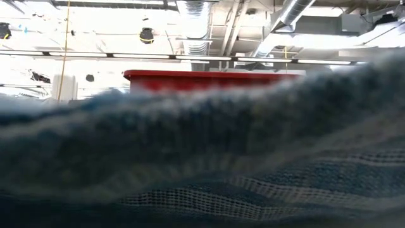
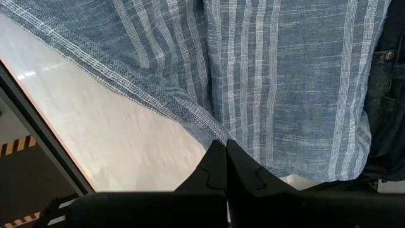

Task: Fold Laundry from Bin
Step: Fold the blue polo shirt

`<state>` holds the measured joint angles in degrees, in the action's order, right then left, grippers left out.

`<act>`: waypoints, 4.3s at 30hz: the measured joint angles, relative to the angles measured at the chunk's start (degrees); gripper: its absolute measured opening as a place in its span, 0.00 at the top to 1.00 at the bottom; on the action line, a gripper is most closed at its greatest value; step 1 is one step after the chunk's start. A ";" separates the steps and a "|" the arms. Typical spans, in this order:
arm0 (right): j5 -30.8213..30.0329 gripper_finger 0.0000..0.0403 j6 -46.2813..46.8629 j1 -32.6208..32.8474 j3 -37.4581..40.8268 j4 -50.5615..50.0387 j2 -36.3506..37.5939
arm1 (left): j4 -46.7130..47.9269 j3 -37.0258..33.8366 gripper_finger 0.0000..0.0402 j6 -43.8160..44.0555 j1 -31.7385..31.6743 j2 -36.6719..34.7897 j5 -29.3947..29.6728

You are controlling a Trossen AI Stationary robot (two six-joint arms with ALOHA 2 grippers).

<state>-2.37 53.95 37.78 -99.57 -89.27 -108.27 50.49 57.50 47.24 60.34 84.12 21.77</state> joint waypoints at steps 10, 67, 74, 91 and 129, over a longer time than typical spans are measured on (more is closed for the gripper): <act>0.02 0.96 -0.02 -0.02 0.04 0.09 -0.02 | -2.42 -2.54 0.37 -8.01 -2.55 0.01 -0.19; -5.03 0.96 32.88 -7.16 0.15 -0.74 -0.09 | 10.64 -4.03 1.00 -0.82 -11.15 -14.80 10.06; -10.66 0.96 40.52 -9.84 0.20 -0.74 -0.09 | 13.76 -4.03 1.00 -0.50 -12.18 -14.80 10.25; 3.25 0.96 50.19 -10.20 15.53 -0.75 1.71 | 17.95 -4.51 1.00 5.74 -12.61 -14.86 14.69; 3.90 0.91 35.30 -18.08 25.56 -0.45 7.67 | 8.02 -20.38 1.00 10.91 -20.65 -27.55 10.04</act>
<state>1.53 89.25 19.70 -74.01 -89.72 -100.60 58.51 37.12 58.15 39.69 56.58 31.81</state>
